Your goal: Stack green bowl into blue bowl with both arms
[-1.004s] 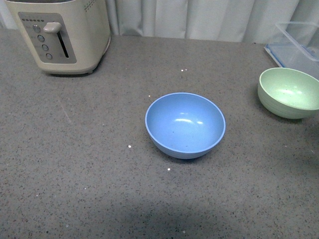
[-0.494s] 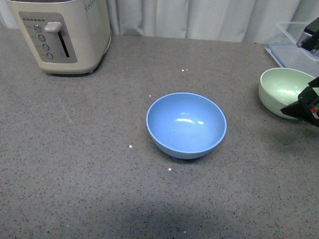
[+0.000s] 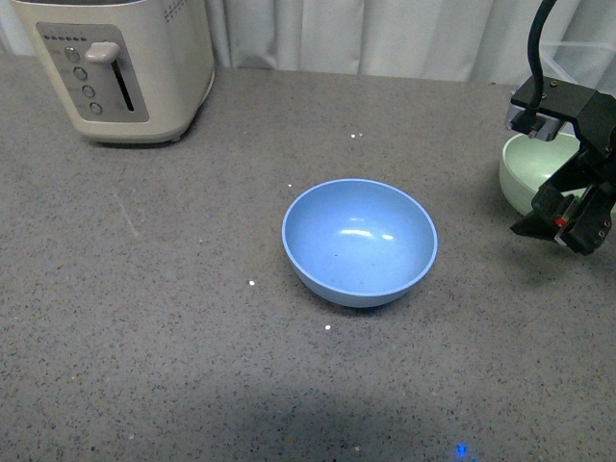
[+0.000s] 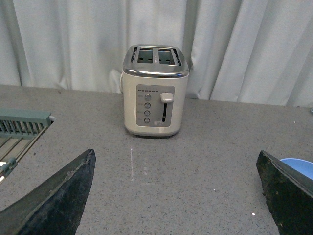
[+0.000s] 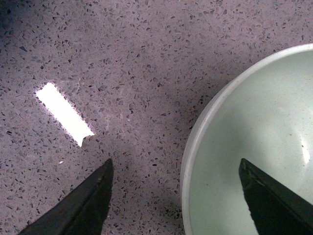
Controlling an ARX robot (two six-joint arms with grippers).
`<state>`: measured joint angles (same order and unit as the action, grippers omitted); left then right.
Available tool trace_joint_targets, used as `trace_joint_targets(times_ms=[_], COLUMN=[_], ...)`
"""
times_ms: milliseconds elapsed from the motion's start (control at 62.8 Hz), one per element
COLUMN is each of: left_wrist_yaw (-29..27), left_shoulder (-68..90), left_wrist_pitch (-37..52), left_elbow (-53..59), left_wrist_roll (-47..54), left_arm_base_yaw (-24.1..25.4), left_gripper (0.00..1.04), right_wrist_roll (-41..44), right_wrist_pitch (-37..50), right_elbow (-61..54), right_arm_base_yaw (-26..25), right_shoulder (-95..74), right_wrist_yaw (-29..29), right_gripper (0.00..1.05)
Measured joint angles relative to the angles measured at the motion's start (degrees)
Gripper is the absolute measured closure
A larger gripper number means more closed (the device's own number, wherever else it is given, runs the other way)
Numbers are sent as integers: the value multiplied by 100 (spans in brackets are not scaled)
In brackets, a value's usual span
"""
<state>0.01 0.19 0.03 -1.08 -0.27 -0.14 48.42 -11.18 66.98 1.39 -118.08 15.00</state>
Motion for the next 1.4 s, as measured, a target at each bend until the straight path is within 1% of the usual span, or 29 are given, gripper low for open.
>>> trace_joint_targets(times_ms=[48, 367, 414, 462, 653, 829, 908, 988, 1084, 1163, 1291, 1402], left_wrist_yaw=[0, -2, 0, 0, 0, 0, 0, 0, -4, -2, -2, -2], left_shoulder=[0, 0, 0, 0, 0, 0, 0, 0, 0, 0, 0, 0], left_wrist_pitch=[0, 0, 0, 0, 0, 0, 0, 0, 0, 0, 0, 0], left_elbow=[0, 0, 0, 0, 0, 0, 0, 0, 0, 0, 0, 0], left_wrist_roll=[0, 0, 0, 0, 0, 0, 0, 0, 0, 0, 0, 0], left_arm_base_yaw=[0, 0, 0, 0, 0, 0, 0, 0, 0, 0, 0, 0], left_gripper=[6, 6, 6, 6, 6, 6, 6, 6, 6, 6, 6, 6], right_wrist_roll=[42, 177, 212, 238, 267, 251, 236, 306, 376, 389, 420, 472], right_wrist_pitch=[-4, -81, -96, -103, -179, -417, -525, -651, -809, -822, -754, -673], right_elbow=[4, 48, 52, 52, 70, 70, 55, -87, -337, -511, -831, -973], right_arm_base_yaw=[9, 11, 9, 9, 17, 243, 540, 1128, 1788, 2179, 2612, 2758], right_shoulder=[-2, -4, -4, -4, 24, 570, 1093, 1755, 2059, 2074, 2057, 1969], right_wrist_yaw=[-57, -160, -175, -190, -190, 118, 382, 487, 592, 584, 431, 313], right_gripper=[44, 90, 99, 104, 103, 103, 103, 103, 103, 103, 103, 103])
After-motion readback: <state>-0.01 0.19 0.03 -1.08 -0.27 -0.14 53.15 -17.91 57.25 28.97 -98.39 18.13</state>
